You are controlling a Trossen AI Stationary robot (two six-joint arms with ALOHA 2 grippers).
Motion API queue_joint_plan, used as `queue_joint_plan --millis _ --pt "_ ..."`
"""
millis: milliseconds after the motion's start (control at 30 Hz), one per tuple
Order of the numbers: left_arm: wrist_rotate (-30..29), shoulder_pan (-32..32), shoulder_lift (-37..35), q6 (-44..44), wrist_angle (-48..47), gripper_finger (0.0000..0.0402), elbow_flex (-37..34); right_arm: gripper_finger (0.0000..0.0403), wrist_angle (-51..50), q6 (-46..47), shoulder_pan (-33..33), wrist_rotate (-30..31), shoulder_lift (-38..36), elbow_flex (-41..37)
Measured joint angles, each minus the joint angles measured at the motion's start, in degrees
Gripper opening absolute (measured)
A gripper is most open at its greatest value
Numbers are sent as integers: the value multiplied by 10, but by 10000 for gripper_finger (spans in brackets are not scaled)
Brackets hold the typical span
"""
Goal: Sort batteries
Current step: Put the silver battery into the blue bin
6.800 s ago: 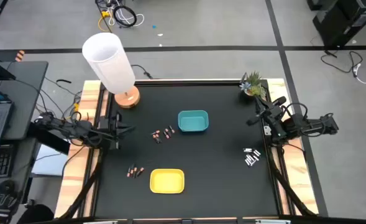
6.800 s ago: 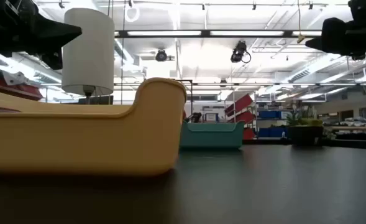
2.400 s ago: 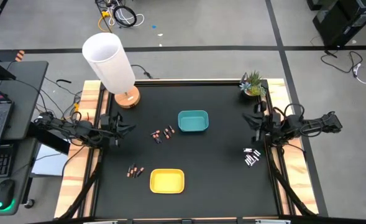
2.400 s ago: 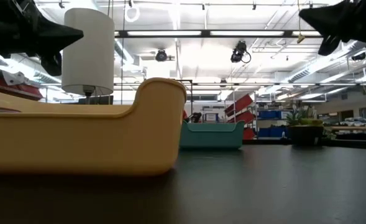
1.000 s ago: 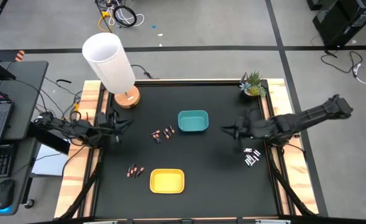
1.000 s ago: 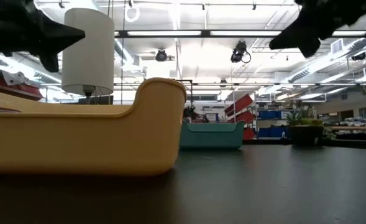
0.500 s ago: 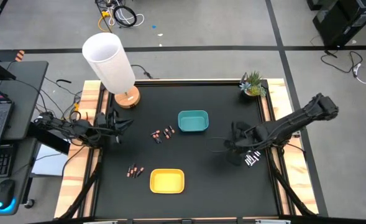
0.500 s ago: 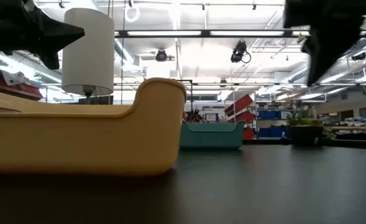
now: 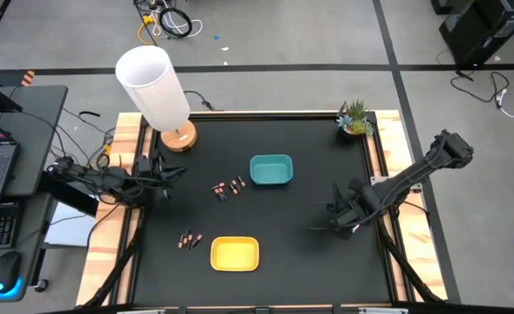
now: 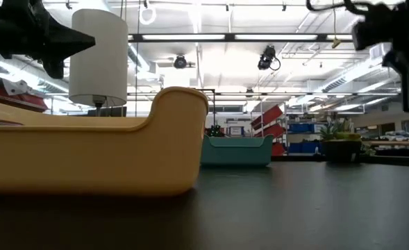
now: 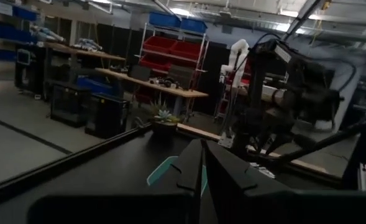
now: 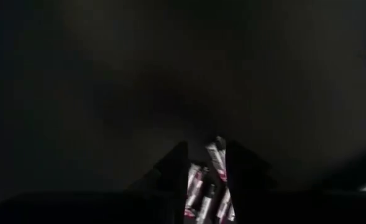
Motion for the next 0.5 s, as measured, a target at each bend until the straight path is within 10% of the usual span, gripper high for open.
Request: queue_joint_plan --millis 500 --pt "12 -1 0 -100 -63 37 0 91 30 53 33 -10 -2 -20"
